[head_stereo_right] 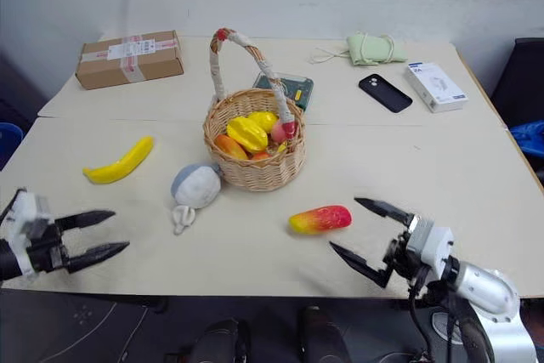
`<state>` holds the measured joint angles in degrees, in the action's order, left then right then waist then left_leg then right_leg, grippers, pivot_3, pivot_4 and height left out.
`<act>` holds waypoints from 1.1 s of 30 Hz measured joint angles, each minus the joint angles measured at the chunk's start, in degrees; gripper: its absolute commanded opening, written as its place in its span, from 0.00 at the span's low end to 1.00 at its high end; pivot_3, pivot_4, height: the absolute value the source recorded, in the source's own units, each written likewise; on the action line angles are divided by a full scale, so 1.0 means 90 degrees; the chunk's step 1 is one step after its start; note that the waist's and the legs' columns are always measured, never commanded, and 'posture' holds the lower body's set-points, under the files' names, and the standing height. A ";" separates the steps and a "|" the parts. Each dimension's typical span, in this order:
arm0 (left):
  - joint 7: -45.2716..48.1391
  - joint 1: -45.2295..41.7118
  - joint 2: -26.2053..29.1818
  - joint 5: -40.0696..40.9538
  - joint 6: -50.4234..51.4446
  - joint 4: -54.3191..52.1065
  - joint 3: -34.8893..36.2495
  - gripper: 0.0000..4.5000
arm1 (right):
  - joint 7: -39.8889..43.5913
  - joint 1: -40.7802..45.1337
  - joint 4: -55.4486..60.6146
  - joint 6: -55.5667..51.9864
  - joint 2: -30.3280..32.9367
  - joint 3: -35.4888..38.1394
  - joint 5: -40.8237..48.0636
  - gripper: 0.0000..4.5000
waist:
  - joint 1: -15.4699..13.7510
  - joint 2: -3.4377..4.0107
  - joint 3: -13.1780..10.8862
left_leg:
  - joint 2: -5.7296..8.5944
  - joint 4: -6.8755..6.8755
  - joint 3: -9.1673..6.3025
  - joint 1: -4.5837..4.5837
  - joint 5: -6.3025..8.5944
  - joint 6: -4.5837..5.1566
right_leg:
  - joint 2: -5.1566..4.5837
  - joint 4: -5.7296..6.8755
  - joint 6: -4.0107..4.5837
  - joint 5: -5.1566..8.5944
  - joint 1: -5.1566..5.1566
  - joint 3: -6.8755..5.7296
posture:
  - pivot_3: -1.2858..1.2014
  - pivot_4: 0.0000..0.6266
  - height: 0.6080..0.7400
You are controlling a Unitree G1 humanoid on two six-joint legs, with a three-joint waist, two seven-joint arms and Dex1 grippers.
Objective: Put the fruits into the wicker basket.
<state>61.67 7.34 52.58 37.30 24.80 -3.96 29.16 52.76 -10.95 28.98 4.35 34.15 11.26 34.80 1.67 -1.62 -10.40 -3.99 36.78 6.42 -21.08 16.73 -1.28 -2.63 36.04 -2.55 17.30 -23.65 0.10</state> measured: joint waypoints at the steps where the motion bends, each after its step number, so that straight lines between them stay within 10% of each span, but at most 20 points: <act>1: -0.0148 -0.0234 -0.0067 0.0074 0.0174 -0.0032 -0.0051 0.98 | -0.0080 0.0072 0.0082 -0.0056 -0.0060 -0.0026 0.0013 1.00 | -0.0009 -0.0001 0.0001 | 0.0001 0.0000 -0.0002 0.0000 -0.0002 0.0003 | 0.0000 0.0001 -0.0004 -0.0002 0.0001 -0.0002 | 0.52 0.24 1.00; 11: -0.1281 -0.3283 -0.1637 -0.1048 0.0346 0.0627 -0.2718 0.98 | -0.0383 0.0227 0.0212 -0.0222 -0.0264 -0.0498 -0.0411 1.00 | -0.0071 -0.0005 0.0003 | 0.0021 0.0028 0.0035 -0.0011 0.0003 0.0046 | 0.0025 -0.0006 -0.0096 -0.0054 -0.0004 0.0027 | 0.52 0.24 1.00; 22: -0.0838 -0.3713 -0.1542 -0.1899 -0.0367 0.1653 -0.3254 0.31 | -0.0289 0.0129 -0.0063 0.0035 -0.0388 -0.0521 -0.0645 1.00 | 0.0015 -0.0005 0.0003 | 0.0014 0.0033 0.0038 -0.0005 0.0001 0.0041 | 0.0032 0.0003 -0.0095 -0.0053 -0.0007 0.0034 | 0.52 0.24 1.00; 27: -0.0386 -0.2310 -0.1039 -0.1080 -0.0145 0.0818 -0.1954 0.06 | -0.0181 0.0347 -0.0121 -0.0053 -0.0365 -0.0566 -0.0539 1.00 | 0.0159 -0.0007 0.0000 | -0.0022 0.0028 0.0041 -0.0008 0.0005 0.0034 | 0.0034 0.0011 -0.0086 -0.0048 -0.0018 0.0033 | 0.52 0.24 1.00; 33: -0.1292 -0.0708 -0.0871 0.0273 0.0938 0.0389 0.1548 0.05 | -0.0386 0.0970 0.0337 -0.0518 -0.0446 -0.0779 -0.0081 1.00 | 0.0174 -0.0015 -0.0008 | -0.0024 0.0028 0.0028 0.0001 0.0000 0.0021 | 0.0029 0.0037 -0.0064 -0.0035 -0.0023 0.0025 | 0.52 0.24 1.00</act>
<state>50.04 0.96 44.74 39.75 33.24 -0.46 43.10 49.29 -2.21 32.02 -0.32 30.13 4.24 34.07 3.24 -1.76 -10.48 -4.21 37.02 6.67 -21.07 16.72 -1.09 -2.37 36.37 -3.13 16.98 -23.86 0.33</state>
